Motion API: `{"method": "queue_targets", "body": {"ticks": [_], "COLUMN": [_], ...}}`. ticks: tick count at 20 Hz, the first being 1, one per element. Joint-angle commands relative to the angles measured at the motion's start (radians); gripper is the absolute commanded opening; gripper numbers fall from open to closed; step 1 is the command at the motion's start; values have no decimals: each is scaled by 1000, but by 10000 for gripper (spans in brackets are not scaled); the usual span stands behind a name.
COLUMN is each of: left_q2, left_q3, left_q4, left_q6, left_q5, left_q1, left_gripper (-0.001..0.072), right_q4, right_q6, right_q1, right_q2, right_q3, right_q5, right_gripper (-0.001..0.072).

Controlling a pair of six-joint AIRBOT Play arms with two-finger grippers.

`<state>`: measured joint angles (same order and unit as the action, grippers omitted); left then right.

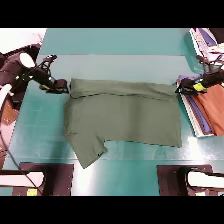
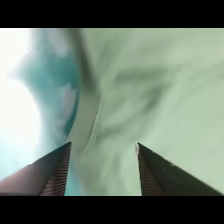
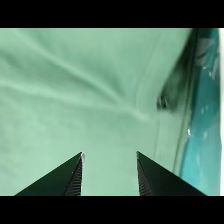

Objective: Fold the shirts.

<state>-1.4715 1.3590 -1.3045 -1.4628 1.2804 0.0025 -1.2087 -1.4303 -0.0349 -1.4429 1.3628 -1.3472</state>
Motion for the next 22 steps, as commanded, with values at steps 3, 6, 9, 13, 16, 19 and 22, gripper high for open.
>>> {"method": "queue_targets", "body": {"ticks": [3,6,9,13,16,19,22], "left_q2": [327,504,610,622,622,622,622], "left_q3": [-391,-686,-874,-956,-993,-1040,-1043], "left_q4": [-25,56,175,231,325,410,444], "left_q6": [-34,-86,-109,-109,-100,-71,-34], "left_q5": [56,20,-28,-108,-204,-230,-232], "left_q1": [5,5,5,5,4,4,5], "left_gripper": [470,470,470,470,469,469,108], "right_q4": [-16,-14,-15,-14,-14,-13,-18], "right_q6": [-1,-1,-1,-1,-1,-1,-1], "right_q1": [12,13,13,13,13,13,13], "right_q2": [190,262,306,338,344,344,344], "right_q3": [-4,-4,-4,-4,-4,-4,-4], "right_q5": [-94,-83,-84,-89,-101,-123,-149], "right_gripper": [387,387,387,387,387,387,387]}}
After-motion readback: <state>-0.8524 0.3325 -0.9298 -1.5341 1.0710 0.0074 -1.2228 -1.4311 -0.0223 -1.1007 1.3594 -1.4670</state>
